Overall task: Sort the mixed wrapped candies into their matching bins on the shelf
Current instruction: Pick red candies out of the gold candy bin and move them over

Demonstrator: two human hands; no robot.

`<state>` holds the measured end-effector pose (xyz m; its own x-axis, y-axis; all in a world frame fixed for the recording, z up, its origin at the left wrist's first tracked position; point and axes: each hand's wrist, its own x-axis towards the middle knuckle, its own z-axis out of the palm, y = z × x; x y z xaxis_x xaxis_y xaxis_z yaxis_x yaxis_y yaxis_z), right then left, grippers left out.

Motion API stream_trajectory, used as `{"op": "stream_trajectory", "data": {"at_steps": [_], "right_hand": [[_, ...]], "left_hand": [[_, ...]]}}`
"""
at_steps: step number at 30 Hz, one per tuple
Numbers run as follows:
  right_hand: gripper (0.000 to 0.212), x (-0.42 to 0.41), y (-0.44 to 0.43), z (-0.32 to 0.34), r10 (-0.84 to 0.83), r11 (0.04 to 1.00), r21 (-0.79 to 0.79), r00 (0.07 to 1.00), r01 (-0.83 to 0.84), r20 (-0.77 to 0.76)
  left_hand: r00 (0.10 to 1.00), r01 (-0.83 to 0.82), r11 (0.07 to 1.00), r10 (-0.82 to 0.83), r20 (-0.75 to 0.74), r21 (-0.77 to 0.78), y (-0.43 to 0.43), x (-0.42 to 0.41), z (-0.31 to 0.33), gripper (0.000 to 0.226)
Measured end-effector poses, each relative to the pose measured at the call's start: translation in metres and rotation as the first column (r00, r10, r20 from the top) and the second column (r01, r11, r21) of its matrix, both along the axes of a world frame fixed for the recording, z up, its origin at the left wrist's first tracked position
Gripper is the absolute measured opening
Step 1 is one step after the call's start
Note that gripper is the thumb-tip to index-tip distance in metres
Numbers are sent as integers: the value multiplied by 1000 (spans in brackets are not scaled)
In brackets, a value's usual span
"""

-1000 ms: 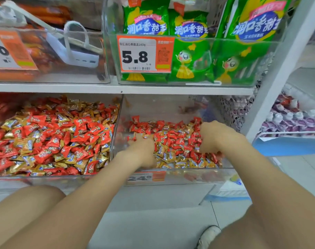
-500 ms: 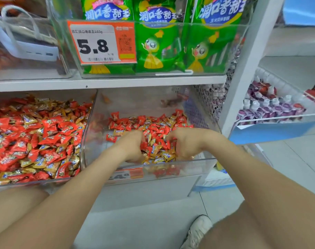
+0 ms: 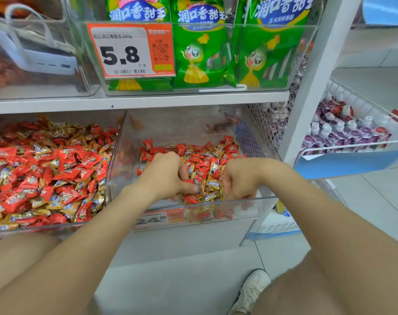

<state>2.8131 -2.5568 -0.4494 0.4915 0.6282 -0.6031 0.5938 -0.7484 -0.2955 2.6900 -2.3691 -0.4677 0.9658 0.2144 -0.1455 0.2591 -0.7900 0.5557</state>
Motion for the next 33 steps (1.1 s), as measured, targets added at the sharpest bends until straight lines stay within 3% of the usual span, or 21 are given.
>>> {"op": "stream_trajectory", "data": {"at_steps": [4,7,11,17,20,26,27,29,31,33], "right_hand": [[21,-2,11,-16,83,996,-47,995,-81,50],[4,0,12,-22,81,997,-20,996,-80,24],[9,2,8,-18,2,994,112,996,-12,89],[28,-5,6,-6,-22,969,246,998,36,-60],[39,-4,6,-3,-103,941,322,995,102,-14],[20,3,9,-5,-354,792,568,926,224,129],[13,5,9,-5,-343,800,561,930,214,135],[23,9,7,-9,-277,868,471,940,157,198],[30,12,5,-13,-207,925,370,932,87,298],[19,16,5,-19,-197,938,338,921,77,336]], "left_hand": [[995,98,993,-97,-19,66,0,2,-3,4],[976,166,984,-153,-155,70,4,6,-11,13],[952,175,984,-161,-260,31,8,10,-19,38],[950,268,946,-228,-213,183,5,15,-29,37],[943,266,949,-220,-249,167,5,14,-24,26],[971,179,981,-188,-148,-73,-2,12,-8,16],[969,176,978,-193,-156,-116,-3,12,-7,15],[954,181,975,-206,-217,-130,-4,12,-8,18],[935,197,978,-209,-286,-73,-4,13,-13,40],[923,197,980,-198,-330,-39,-6,16,-19,52]]}}
